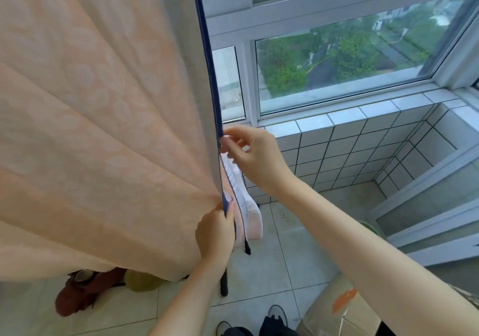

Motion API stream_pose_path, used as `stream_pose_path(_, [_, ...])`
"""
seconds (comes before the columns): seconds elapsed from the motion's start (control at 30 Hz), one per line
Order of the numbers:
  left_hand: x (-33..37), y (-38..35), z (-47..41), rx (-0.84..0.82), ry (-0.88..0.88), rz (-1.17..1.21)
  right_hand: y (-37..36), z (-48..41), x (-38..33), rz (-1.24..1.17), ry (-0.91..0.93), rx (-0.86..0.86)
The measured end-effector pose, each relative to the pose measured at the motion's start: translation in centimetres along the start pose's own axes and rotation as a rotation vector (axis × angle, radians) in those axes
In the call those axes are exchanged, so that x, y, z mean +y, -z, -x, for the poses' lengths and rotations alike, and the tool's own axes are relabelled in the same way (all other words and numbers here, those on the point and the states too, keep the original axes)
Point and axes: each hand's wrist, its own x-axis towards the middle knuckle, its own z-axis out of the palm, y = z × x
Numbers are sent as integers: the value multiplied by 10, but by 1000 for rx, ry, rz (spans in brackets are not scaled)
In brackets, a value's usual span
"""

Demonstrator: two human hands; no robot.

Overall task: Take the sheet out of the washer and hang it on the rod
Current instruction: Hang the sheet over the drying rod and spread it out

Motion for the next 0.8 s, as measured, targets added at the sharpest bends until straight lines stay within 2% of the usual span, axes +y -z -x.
stream_pose_path(0.13, [1, 13, 3, 98, -71, 174, -11, 18, 1, -129, -104, -124])
stream_pose_path(0.33, [10, 35, 9, 65, -84, 320, -23, 29, 0, -15, -92, -235])
stream_pose_path(0.47, [8, 48, 8, -44, -84, 322, -24, 23, 7, 95, -35, -76])
stream_pose_path(0.53, [7, 62, 3, -68, -13, 468, -21, 22, 11, 118, -38, -37])
stream_pose_path(0.7, [20, 122, -20, 247, 19, 663, -16, 22, 20, 83, -98, -77])
stream_pose_path(0.8, [38, 147, -26, 296, -48, 741, -19, 24, 20, 65, -145, -112])
